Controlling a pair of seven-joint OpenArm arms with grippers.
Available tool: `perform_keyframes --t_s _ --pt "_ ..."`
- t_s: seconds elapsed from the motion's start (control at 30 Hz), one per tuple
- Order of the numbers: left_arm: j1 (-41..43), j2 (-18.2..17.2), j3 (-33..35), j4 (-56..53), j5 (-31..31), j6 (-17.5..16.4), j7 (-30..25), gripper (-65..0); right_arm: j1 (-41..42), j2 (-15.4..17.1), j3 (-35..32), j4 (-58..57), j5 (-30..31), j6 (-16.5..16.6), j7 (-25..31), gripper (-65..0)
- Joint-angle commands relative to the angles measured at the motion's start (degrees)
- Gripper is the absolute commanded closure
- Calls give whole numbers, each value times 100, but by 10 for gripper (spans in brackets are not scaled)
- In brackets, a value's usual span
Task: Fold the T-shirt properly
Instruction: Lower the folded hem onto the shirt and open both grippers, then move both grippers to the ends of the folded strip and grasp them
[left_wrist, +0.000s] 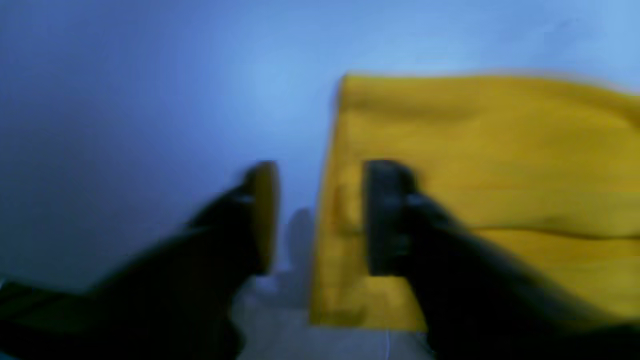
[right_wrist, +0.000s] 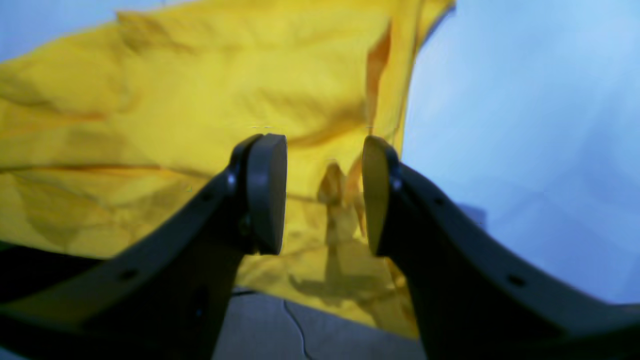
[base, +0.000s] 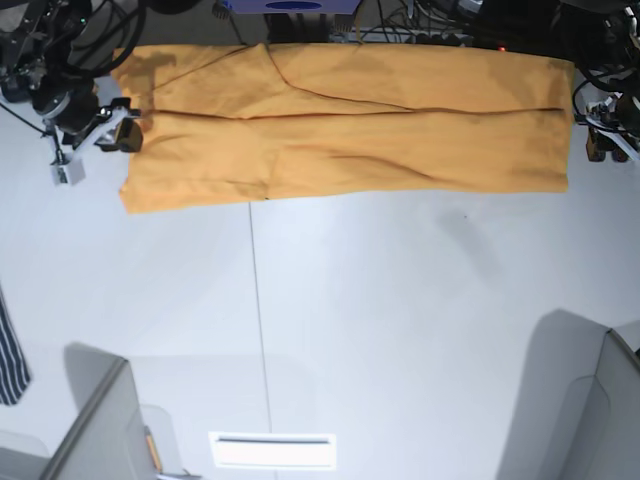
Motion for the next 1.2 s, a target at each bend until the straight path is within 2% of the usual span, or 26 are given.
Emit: perform_keyframes --t_s 0.0,0.03,0.07,0.2,0.33,0.5,0.63,0.77,0.87,1.03,1.17 --pt "58 35 -99 59 -58 -17 -66 -87 34 55 -80 84 87 32 154 -123" --pt "67 141 -108 59 -40 -17 -93 0 34 73 -203 75 87 32 154 -60" --pt "49 255 -108 50 48 -17 -102 0 60 82 -361 66 87 32 154 0" --pt "-179 668 -64 6 575 -34 -110 0 201 82 -616 -286 87 32 215 0" --pt "-443 800 323 -82 1490 -34 -128 0 227 91 -862 -593 87 32 250 0" --pt "-504 1187 868 -179 2720 -34 -743 0 456 143 -942 -1420 87 32 540 0" --pt "-557 1266 1281 -873 3512 -34 -1209 0 614 266 -950 -1938 87 32 567 0" --pt "-970 1257 1360 -1726 3608 -17 -1385 0 825 381 -968 -2176 -45 23 708 0" --pt "-1313 1248 1369 -2183 3687 -17 -1403 0 1159 398 -1232 -2448 -687 23 760 0" --pt "-1849 1266 1413 -2394 3978 -17 -1403 0 1810 231 -1276 -3046 -1390 23 760 0" --pt "-2236 1266 1413 -2403 4197 -17 -1394 0 2276 231 -1311 -3371 -1460 23 760 0"
